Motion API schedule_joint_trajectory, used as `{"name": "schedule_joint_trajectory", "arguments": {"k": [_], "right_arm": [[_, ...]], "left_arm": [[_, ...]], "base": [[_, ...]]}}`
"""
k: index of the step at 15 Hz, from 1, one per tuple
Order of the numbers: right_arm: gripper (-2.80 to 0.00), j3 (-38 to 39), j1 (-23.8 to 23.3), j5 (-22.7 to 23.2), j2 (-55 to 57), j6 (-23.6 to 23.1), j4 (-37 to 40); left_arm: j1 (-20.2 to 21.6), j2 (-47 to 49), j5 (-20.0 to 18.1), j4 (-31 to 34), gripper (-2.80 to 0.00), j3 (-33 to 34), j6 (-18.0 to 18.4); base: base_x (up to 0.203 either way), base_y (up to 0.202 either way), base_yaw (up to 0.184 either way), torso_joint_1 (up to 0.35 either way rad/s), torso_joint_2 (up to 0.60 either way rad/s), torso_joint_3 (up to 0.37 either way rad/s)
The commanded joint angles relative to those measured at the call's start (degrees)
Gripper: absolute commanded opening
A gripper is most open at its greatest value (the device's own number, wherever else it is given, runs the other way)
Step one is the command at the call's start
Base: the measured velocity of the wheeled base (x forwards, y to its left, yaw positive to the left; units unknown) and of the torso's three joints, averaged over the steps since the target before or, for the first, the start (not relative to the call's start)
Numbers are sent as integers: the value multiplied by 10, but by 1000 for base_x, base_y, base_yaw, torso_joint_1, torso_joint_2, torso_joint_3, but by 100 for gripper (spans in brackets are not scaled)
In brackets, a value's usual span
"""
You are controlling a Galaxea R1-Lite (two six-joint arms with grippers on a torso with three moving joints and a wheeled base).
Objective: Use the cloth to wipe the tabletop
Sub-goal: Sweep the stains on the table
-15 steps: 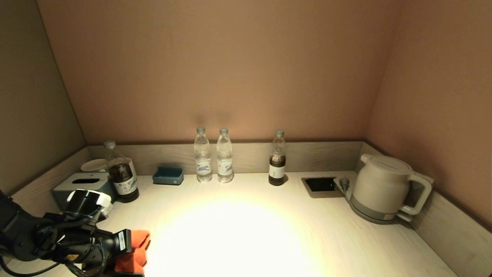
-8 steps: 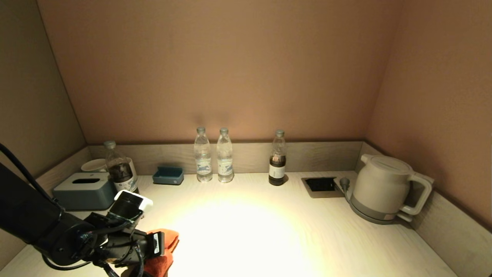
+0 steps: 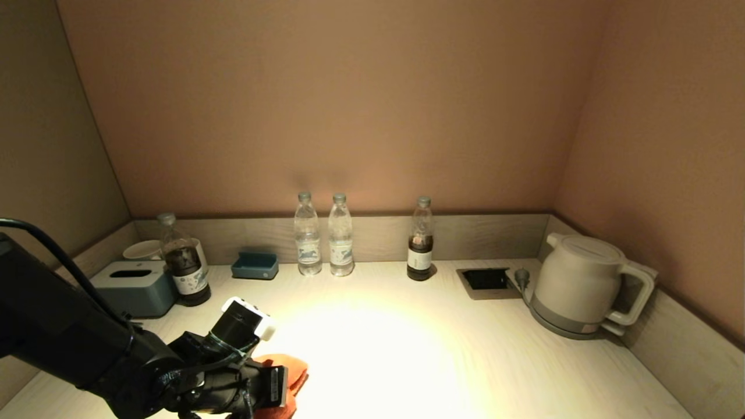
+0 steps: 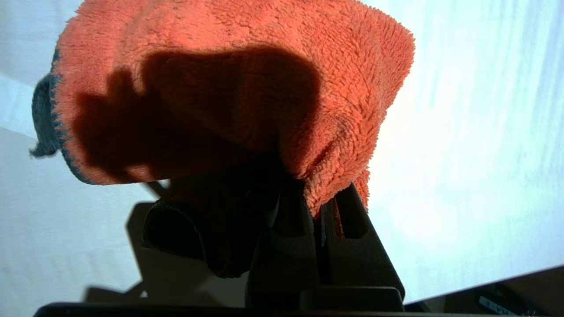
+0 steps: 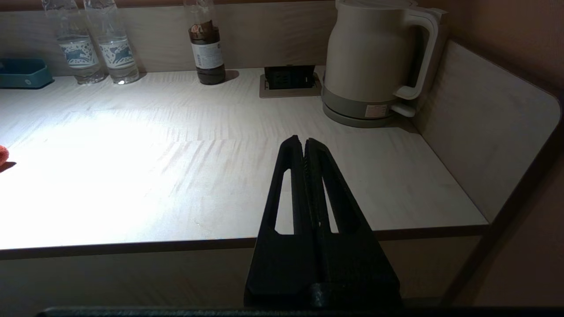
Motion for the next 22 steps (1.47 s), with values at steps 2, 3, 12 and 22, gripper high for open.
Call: {"name": "schedule_joint_trajectory", "arguments": {"k": [2, 3, 12, 22], "right_arm": [[-280, 0, 0, 0, 1, 0, 0], [-280, 0, 0, 0, 1, 0, 0], [-280, 0, 0, 0, 1, 0, 0], [-280, 0, 0, 0, 1, 0, 0]], "left_arm": [[-41, -20, 12, -3, -280, 4, -3], [-40, -35, 26, -3, -280, 6, -3], [249, -278, 60, 45, -280, 29, 86], [575, -176, 60, 60, -280, 37, 163]], "base": [[0, 0, 0, 0, 0, 0], [0, 0, 0, 0, 0, 0], [0, 0, 0, 0, 0, 0], [0, 0, 0, 0, 0, 0]]}}
